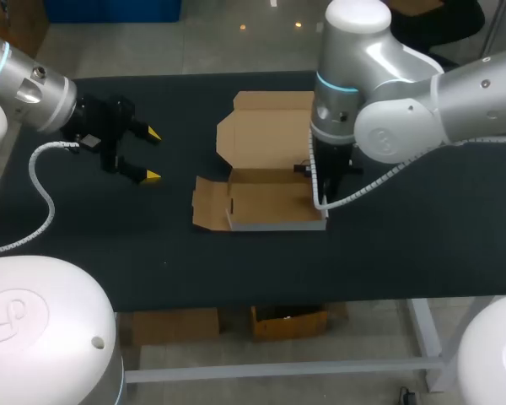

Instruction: Assemble the packaging by folding the flat box into shape, placing the metal phone stand inside, and closing the box properly

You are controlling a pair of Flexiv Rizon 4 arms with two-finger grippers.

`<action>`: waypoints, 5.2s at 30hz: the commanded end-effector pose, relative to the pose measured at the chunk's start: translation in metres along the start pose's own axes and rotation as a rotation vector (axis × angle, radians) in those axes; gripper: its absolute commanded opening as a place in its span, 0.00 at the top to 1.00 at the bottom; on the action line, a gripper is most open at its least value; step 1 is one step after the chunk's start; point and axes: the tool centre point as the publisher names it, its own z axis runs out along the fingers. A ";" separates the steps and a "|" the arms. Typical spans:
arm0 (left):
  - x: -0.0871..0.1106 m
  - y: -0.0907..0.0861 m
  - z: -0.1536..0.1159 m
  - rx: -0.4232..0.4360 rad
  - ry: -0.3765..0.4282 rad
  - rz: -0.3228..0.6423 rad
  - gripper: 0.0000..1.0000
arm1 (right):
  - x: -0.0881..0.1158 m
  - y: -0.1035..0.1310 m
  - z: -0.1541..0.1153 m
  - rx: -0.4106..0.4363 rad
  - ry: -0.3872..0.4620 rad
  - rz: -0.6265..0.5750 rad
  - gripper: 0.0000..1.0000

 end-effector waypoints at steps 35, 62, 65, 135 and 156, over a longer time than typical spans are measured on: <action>0.000 0.000 0.000 -0.002 0.001 0.000 0.00 | -0.002 0.010 -0.001 0.075 -0.368 0.051 1.00; 0.000 0.000 0.000 -0.002 0.001 0.000 0.00 | -0.005 0.005 -0.004 0.015 -0.087 -0.011 1.00; 0.000 0.000 0.000 -0.002 0.001 0.000 0.00 | -0.003 0.004 -0.004 0.013 -0.085 -0.021 1.00; 0.019 0.010 0.047 -0.165 -0.261 -1.050 0.00 | 0.002 0.004 -0.003 0.010 -0.081 -0.038 1.00; 0.001 0.008 0.091 -0.362 -0.231 -1.387 0.00 | 0.002 0.004 -0.003 0.010 -0.081 -0.038 1.00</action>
